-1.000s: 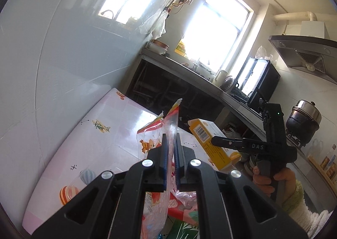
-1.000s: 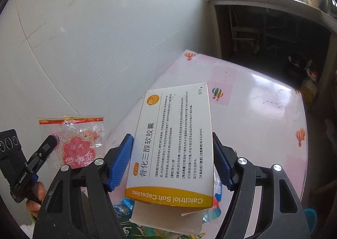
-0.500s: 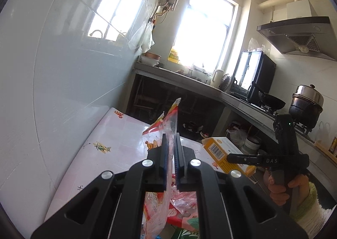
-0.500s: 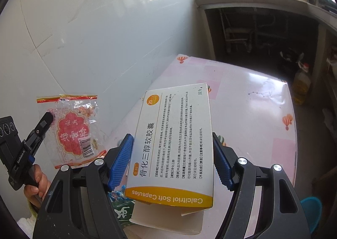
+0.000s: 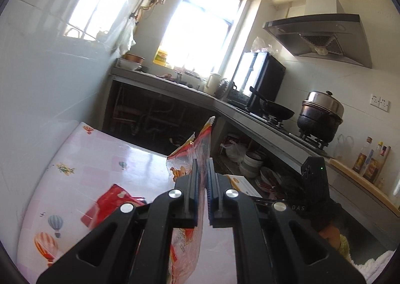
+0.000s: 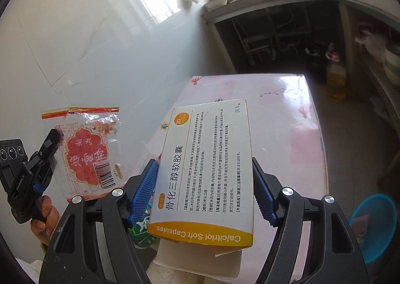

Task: Collect trash

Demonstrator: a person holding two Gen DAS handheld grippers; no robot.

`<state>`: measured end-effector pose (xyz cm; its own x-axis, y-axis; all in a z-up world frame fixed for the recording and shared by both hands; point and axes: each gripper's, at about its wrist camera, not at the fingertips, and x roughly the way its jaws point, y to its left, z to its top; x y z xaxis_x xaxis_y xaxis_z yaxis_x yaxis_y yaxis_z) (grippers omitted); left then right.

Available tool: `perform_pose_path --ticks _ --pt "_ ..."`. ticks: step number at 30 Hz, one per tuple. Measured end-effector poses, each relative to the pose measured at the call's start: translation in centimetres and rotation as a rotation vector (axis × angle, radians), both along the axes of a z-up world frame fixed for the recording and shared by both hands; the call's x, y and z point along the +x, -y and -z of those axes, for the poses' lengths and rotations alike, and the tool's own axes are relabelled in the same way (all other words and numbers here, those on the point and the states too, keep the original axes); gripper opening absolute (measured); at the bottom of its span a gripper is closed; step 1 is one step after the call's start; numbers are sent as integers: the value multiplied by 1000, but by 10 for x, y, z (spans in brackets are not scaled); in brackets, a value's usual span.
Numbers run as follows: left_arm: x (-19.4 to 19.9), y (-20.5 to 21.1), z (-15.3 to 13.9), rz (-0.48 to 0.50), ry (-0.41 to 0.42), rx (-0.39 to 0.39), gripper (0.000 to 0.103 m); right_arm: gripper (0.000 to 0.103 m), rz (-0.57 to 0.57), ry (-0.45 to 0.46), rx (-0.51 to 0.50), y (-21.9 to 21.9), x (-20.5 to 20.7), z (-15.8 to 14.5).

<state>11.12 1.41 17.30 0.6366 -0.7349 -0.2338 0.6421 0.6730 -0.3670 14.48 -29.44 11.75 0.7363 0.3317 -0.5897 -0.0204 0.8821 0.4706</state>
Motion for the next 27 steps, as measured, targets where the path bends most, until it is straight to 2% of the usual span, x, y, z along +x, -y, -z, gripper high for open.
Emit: perform_pose_path --ticks 6,13,19,24,27 --pt "-17 83 6 189 -17 23 5 68 173 -41 50 56 -65 25" --pt "-29 193 26 390 -84 83 5 68 398 -94 112 125 -136 56" --pt "-41 296 58 543 -166 167 5 68 600 -190 134 176 -191 97" --pt "-44 374 94 617 -236 272 5 68 739 -282 158 212 -223 139" --pt "-38 413 119 630 -292 333 5 68 786 -328 182 231 -229 164"
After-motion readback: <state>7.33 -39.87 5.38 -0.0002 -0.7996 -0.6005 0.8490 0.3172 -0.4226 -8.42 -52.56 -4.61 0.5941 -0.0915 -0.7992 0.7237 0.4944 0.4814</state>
